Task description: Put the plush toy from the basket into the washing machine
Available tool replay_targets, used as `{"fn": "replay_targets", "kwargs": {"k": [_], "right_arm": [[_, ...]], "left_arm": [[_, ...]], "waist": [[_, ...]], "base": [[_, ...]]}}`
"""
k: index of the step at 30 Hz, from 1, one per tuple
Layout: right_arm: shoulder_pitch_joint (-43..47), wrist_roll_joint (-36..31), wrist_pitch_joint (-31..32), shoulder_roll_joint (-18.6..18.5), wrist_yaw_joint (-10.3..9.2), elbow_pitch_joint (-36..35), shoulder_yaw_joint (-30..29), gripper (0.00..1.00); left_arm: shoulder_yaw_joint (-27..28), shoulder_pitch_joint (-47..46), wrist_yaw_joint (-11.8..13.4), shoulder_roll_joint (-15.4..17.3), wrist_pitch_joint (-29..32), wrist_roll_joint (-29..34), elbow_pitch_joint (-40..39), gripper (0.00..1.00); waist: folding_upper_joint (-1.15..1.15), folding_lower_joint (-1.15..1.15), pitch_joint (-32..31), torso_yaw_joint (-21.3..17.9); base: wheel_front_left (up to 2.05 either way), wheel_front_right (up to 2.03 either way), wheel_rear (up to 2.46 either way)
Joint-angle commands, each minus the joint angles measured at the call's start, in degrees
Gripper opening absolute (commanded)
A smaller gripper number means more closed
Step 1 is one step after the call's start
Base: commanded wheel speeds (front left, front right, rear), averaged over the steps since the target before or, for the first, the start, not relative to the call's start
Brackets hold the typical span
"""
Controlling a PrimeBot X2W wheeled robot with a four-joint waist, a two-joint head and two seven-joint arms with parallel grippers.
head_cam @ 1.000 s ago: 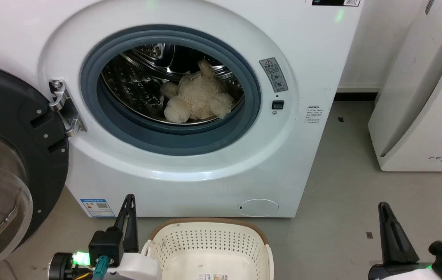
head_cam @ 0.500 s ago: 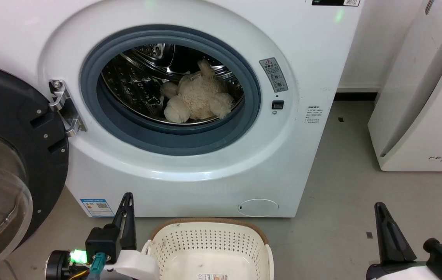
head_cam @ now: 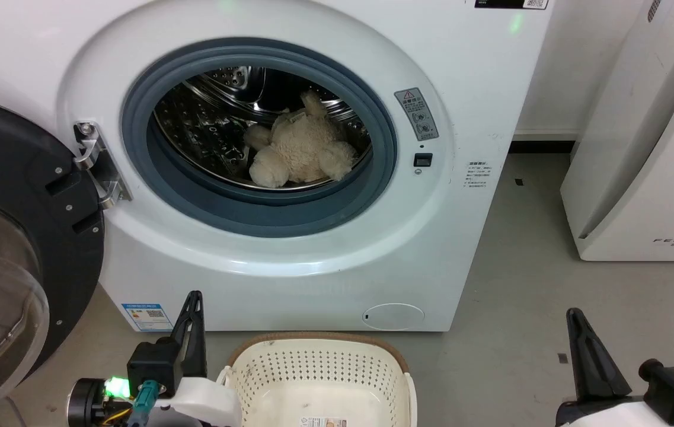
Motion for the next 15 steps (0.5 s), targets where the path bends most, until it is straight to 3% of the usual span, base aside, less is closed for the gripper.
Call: {"fn": "replay_targets", "kwargs": {"k": [1, 15], "right_arm": [[-1.0, -0.7, 0.3, 0.0, 0.01, -0.3, 0.1, 0.0], [-1.6, -2.5, 1.9, 0.0, 0.01, -0.5, 0.3, 0.0]], "left_arm": [[0.3, 0.6, -0.2, -0.2, 0.3, 0.4, -0.5, 0.0], [1.0, 0.8, -1.0, -0.4, 2.0, 0.6, -1.6, 0.0]], "waist": [[0.0, 0.0, 0.0, 0.0], [0.0, 0.0, 0.0, -0.1]], "base": [[0.0, 0.0, 0.0], [0.0, 0.0, 0.0]]}}
